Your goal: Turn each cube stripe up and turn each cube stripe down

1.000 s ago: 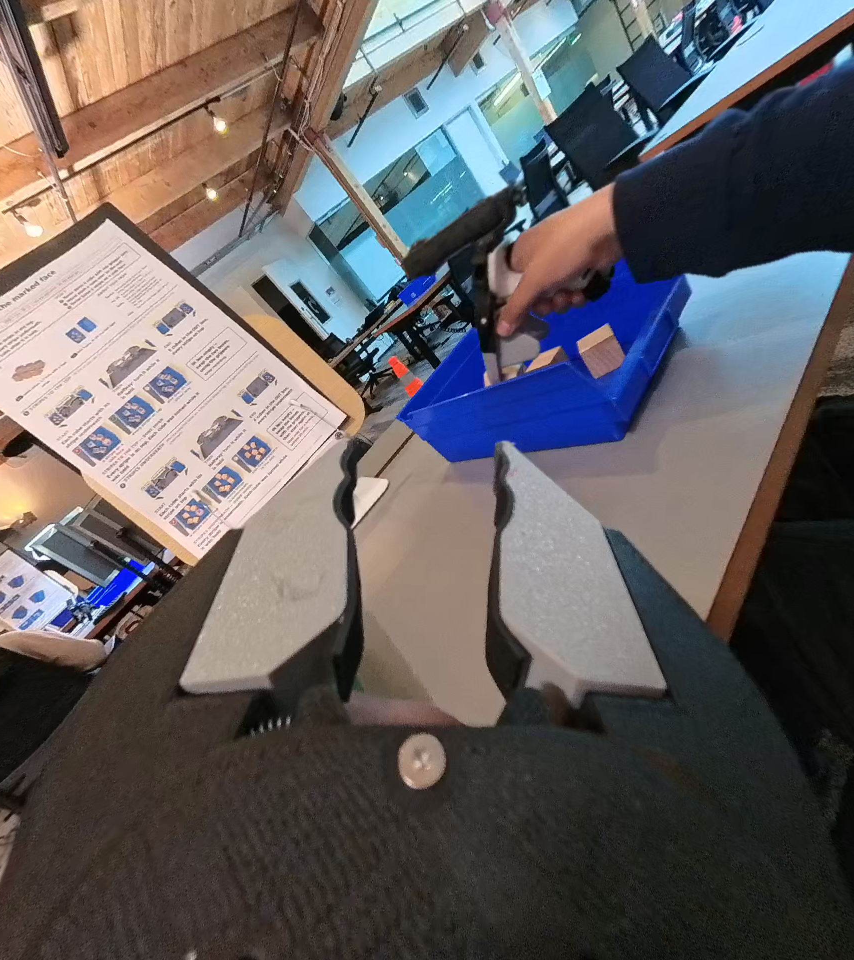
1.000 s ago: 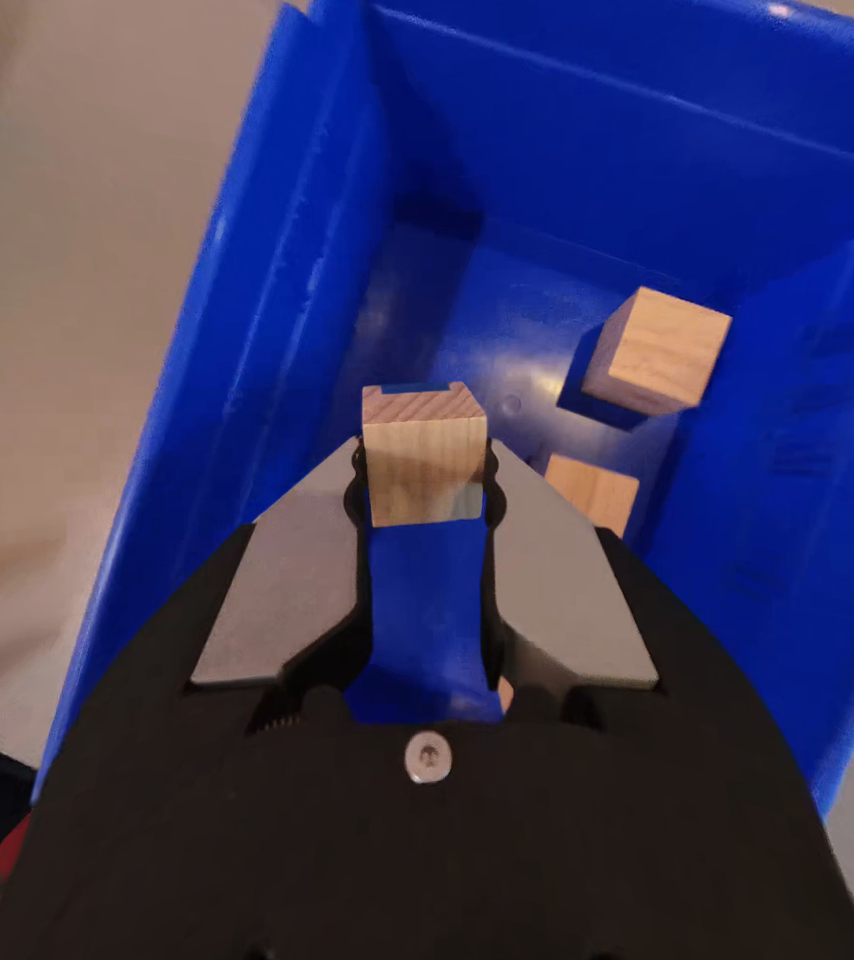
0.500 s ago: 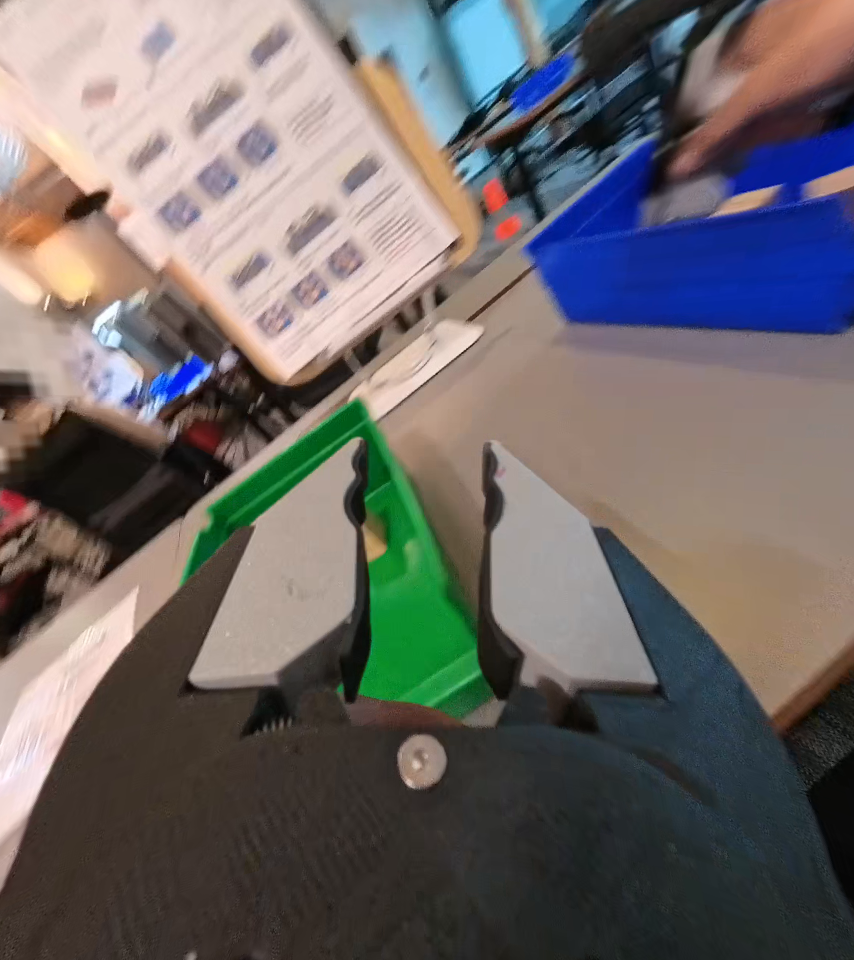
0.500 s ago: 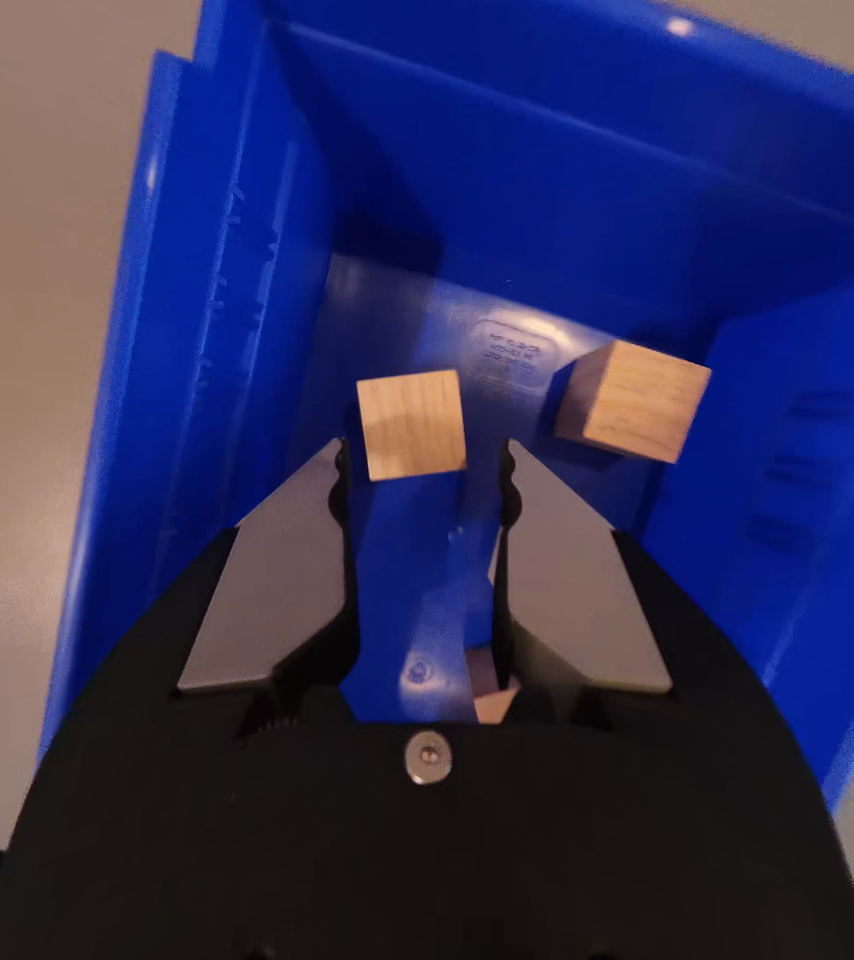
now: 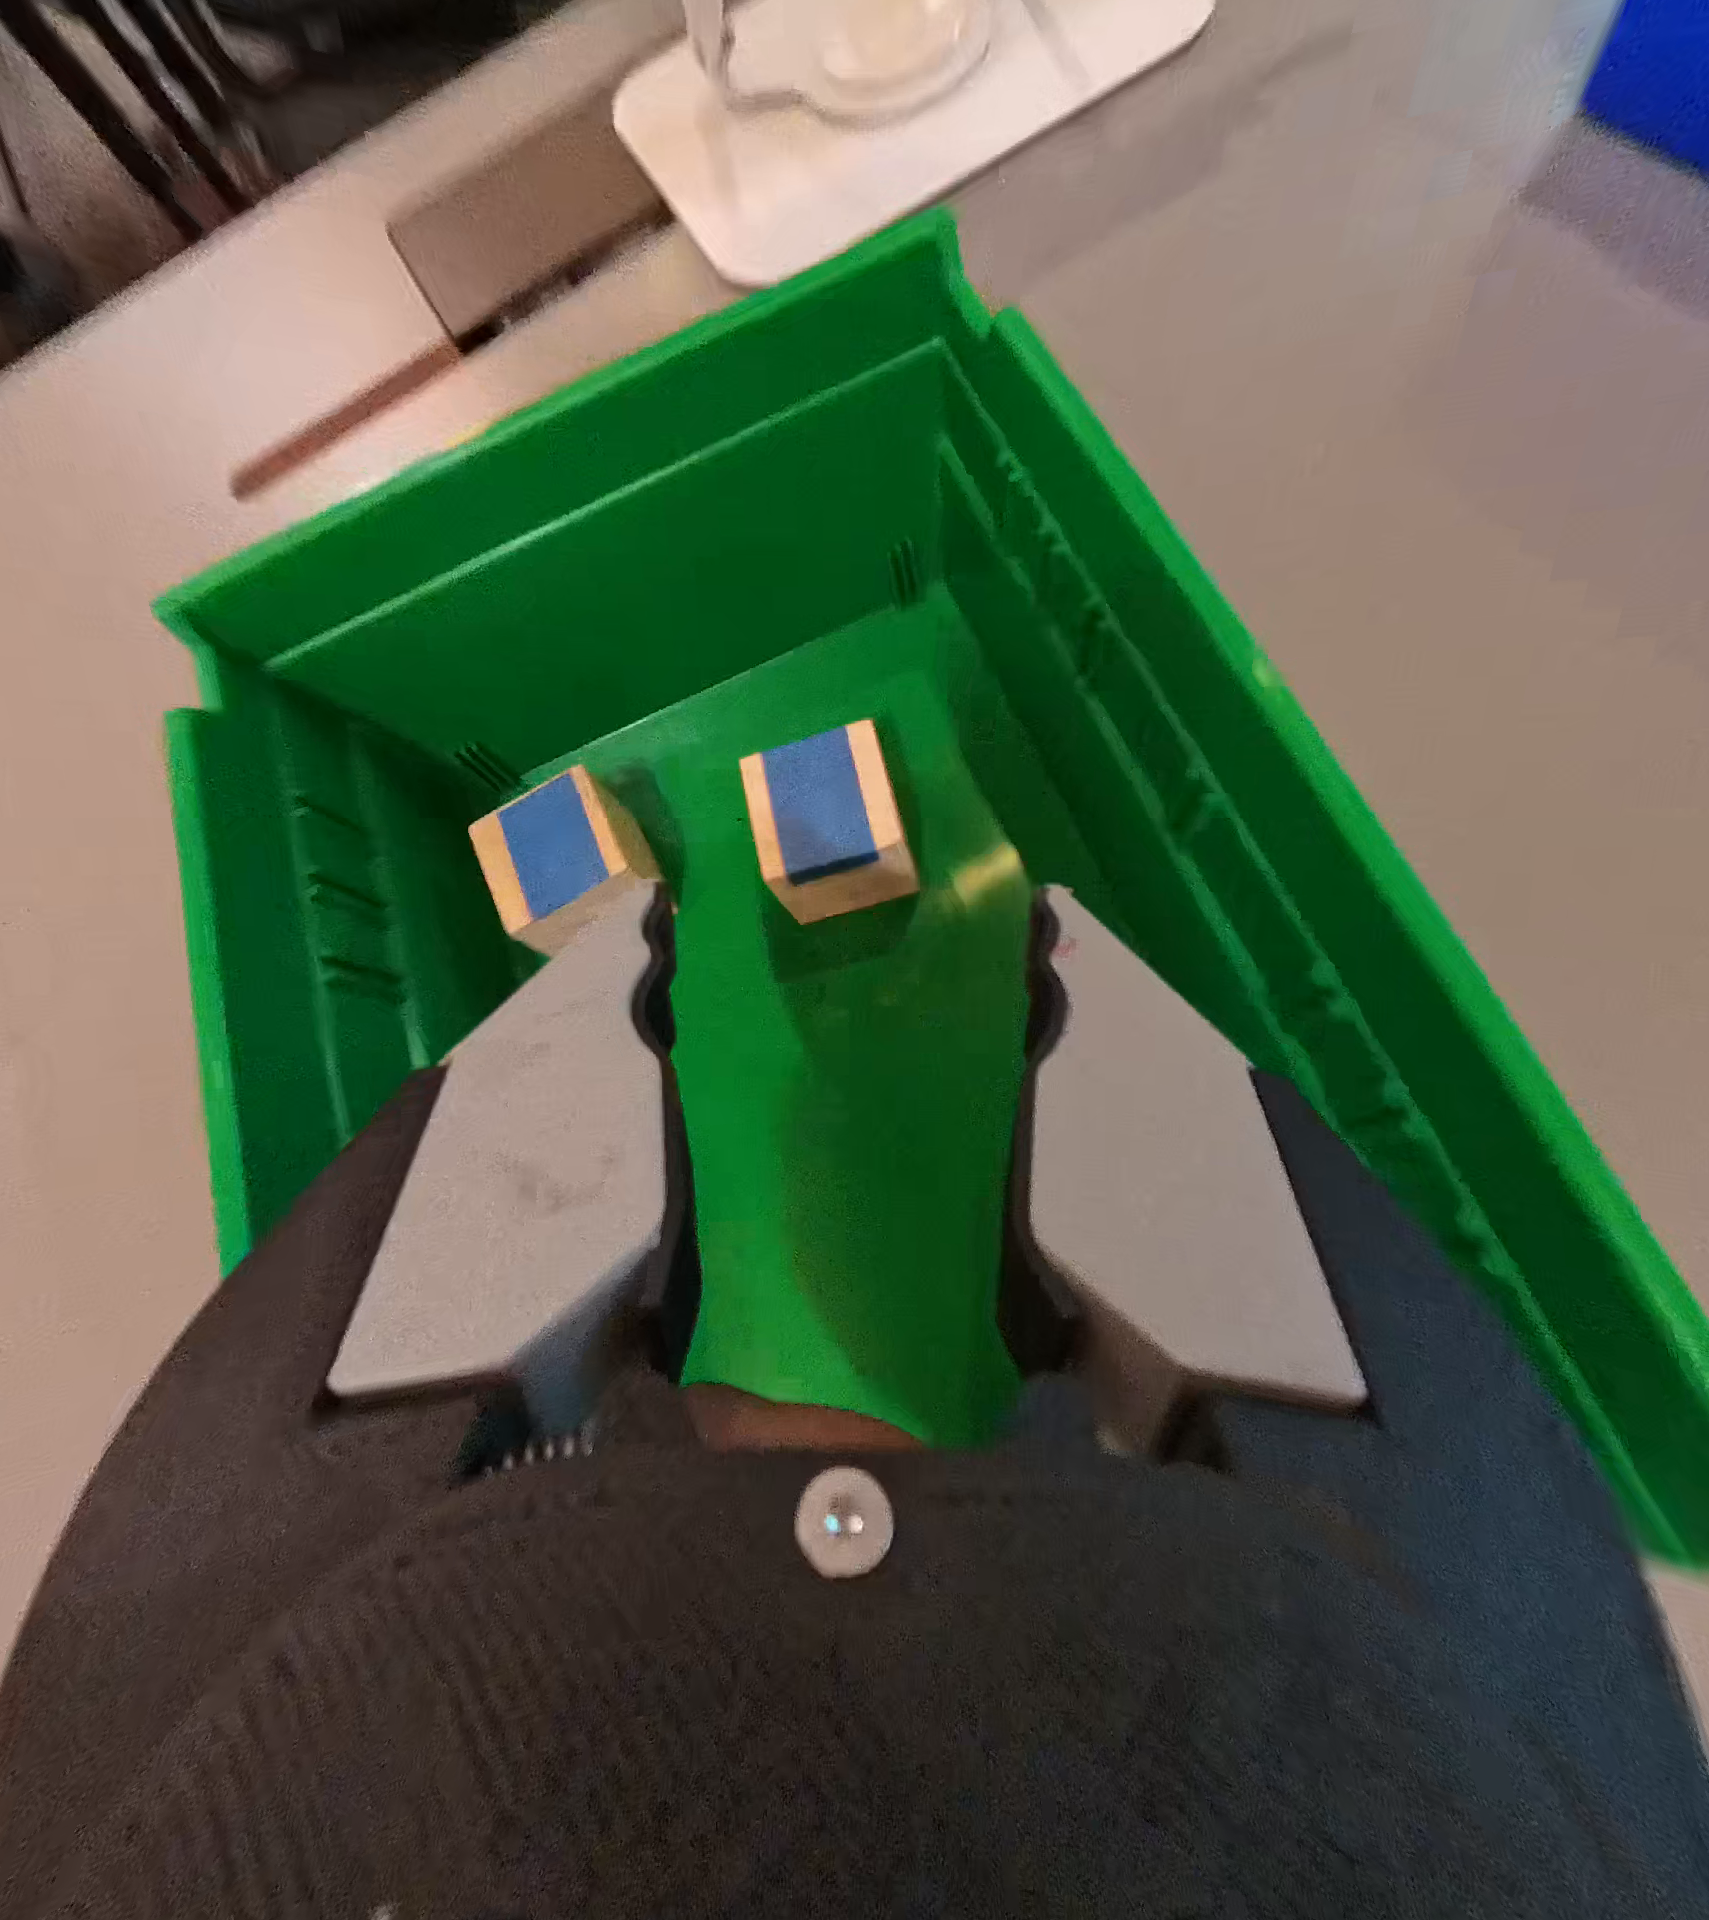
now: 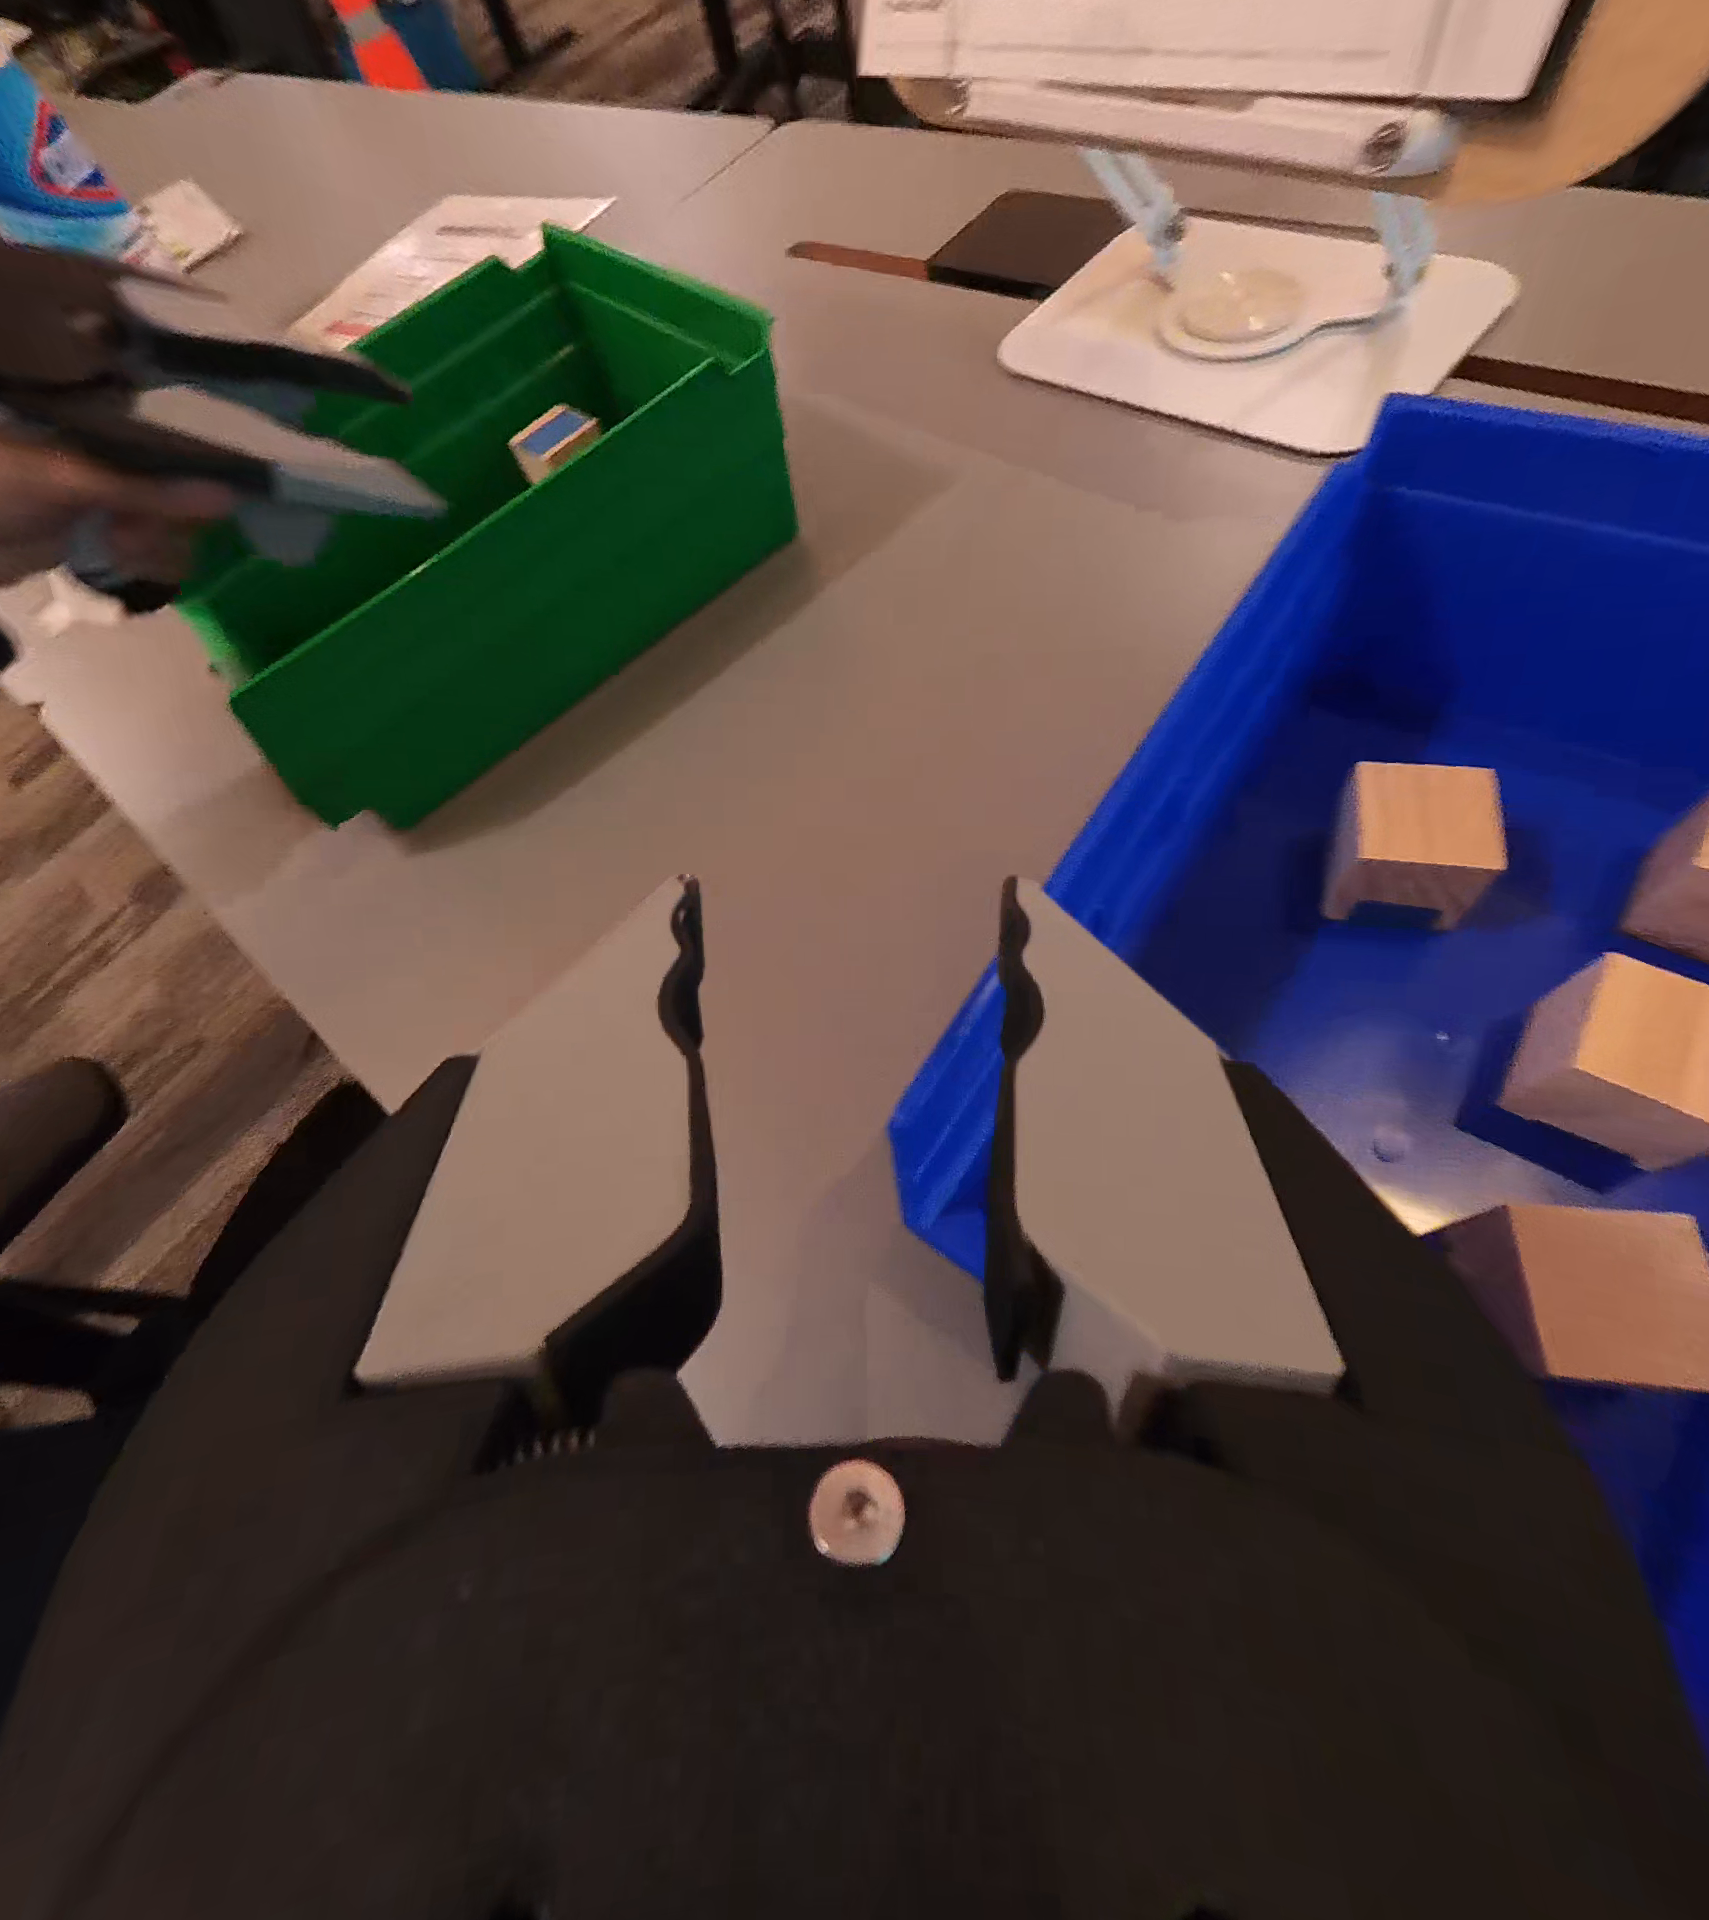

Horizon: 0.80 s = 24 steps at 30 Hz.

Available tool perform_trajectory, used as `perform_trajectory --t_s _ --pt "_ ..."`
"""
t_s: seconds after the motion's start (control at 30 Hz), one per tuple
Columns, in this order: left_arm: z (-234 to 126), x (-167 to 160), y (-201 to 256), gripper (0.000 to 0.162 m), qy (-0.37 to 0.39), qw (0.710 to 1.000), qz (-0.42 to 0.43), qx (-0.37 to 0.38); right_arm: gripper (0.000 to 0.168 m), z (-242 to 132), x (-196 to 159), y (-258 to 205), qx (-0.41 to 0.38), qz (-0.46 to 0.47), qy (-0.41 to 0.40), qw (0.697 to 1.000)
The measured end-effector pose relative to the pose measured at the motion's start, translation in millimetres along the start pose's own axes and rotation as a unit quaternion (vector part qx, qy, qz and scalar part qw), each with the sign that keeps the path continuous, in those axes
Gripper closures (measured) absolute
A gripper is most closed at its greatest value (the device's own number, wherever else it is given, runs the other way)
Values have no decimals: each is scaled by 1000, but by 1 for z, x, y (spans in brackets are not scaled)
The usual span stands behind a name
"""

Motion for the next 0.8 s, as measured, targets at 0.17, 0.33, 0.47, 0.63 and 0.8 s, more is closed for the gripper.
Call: perform_trajectory --t_s 0.17,0.33,0.47,0.63,0.8 --pt "55 8 -20 99 -85 995 -59 6 113 -5 -2 -9 20 -10 3 1000" --pt "90 6 -29 119 -131 989 -45 51 113 -14 -2 -1 26 3 19 999" --pt "91 7 -29 119 -139 988 -10 61 113 -19 -2 4 30 12 28 999" --pt "55 23 -19 120 -66 992 48 94 113 -19 0 -10 127 27 38 991" --pt "-23 57 61 120 171 969 178 -17 113 -26 8 -42 315 70 60 945"
Point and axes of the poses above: each gripper's, where its closed fingertips meet, z out along the fingers, x out of its top, y = z × x across the jaws, the point moved 8 cm from there along -z, back along the fingers, and after that the axes turned 14 degrees about -x, right-handed, at the moved point
